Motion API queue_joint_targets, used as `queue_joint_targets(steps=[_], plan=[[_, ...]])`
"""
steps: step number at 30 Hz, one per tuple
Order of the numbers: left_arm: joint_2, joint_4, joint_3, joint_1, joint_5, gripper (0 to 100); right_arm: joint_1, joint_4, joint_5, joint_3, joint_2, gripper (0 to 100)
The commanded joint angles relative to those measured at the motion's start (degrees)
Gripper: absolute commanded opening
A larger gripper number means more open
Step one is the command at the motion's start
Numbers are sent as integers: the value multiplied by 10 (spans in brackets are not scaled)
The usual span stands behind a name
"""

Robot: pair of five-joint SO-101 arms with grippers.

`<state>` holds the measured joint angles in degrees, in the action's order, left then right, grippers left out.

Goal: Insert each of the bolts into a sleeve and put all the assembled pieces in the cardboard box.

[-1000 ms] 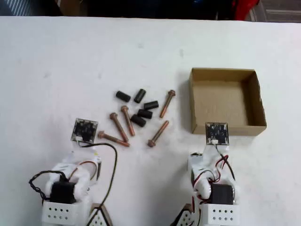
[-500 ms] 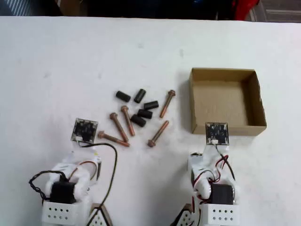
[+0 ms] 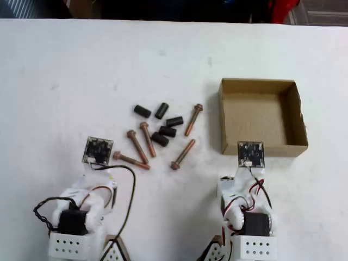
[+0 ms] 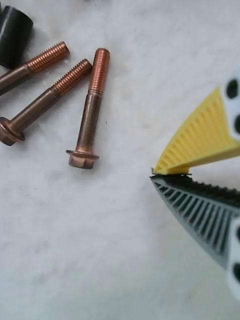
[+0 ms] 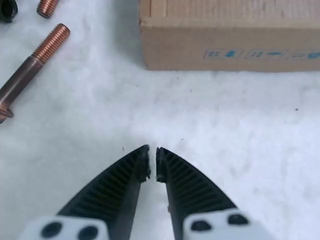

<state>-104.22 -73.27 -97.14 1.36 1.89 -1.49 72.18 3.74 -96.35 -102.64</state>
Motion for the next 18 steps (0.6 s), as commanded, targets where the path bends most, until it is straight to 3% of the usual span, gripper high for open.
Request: queue_joint_targets(steps=[1,18], plan=[[-5,-4,2,-3,2,23,3,3,-3,-5,-4,17],[-5,-4,2,-3,2,23,3,3,-3,-5,-4,17]])
